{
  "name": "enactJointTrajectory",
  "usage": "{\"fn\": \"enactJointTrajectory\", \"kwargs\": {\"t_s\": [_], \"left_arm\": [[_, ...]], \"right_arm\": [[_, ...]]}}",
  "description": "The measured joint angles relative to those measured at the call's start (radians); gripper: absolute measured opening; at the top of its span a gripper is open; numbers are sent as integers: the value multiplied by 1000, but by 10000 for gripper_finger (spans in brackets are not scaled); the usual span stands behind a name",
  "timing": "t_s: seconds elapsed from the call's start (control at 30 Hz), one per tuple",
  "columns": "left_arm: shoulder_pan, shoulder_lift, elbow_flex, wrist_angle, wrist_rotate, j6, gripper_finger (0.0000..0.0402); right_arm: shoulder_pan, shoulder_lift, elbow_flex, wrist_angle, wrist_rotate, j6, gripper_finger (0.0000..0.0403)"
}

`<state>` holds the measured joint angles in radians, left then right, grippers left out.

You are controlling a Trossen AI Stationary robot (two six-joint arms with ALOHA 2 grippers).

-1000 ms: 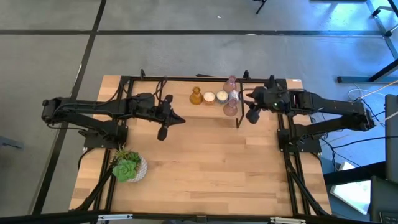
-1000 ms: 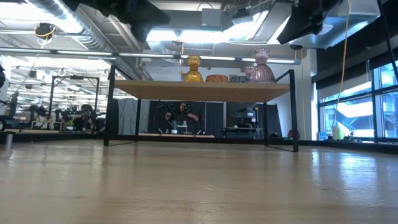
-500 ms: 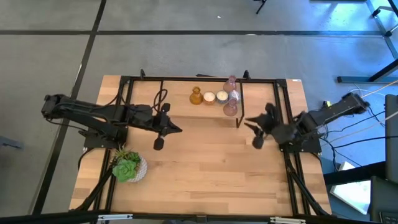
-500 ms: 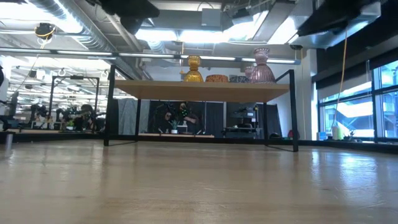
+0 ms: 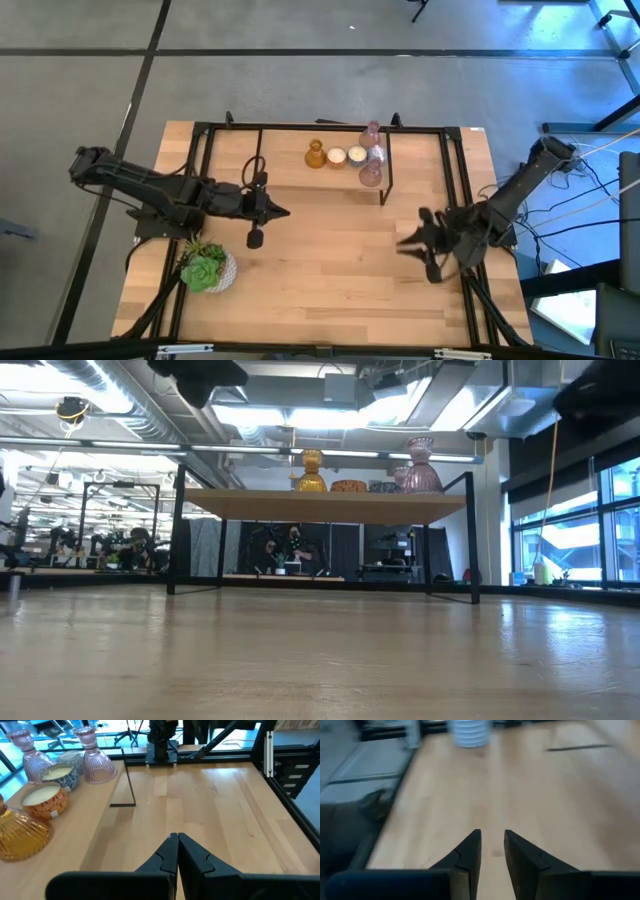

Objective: Pick & Place candle stick holders
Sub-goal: Return to Home Position

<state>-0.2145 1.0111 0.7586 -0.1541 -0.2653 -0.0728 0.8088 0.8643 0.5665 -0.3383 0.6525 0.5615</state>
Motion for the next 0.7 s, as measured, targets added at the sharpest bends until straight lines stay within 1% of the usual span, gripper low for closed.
{"fn": "enactJointTrajectory", "kwargs": {"t_s": [0.07, 0.17, 0.27, 0.4, 0.5, 0.6, 0.7], "left_arm": [[-21, 0, 0, 1, -21, -3, 2], [-57, 2, 0, 9, -64, -8, 2], [-86, 2, 0, 11, -94, -16, 2], [-117, 2, 0, 17, -131, -24, 2], [-127, 3, 0, 19, -145, -29, 2], [-127, 3, 0, 25, -145, -30, 2], [-124, 3, 0, 31, -148, -29, 2]], "right_arm": [[36, 14, -50, 106, -19, -40, 87], [77, 30, -150, 298, 6, -59, 83], [109, 33, -264, 493, -4, -90, 75], [112, 15, -385, 669, -2, -141, 55], [78, -19, -433, 723, -19, -201, 37], [17, -74, -450, 725, -105, -265, 21], [-69, -133, -455, 713, -207, -340, 9]]}}
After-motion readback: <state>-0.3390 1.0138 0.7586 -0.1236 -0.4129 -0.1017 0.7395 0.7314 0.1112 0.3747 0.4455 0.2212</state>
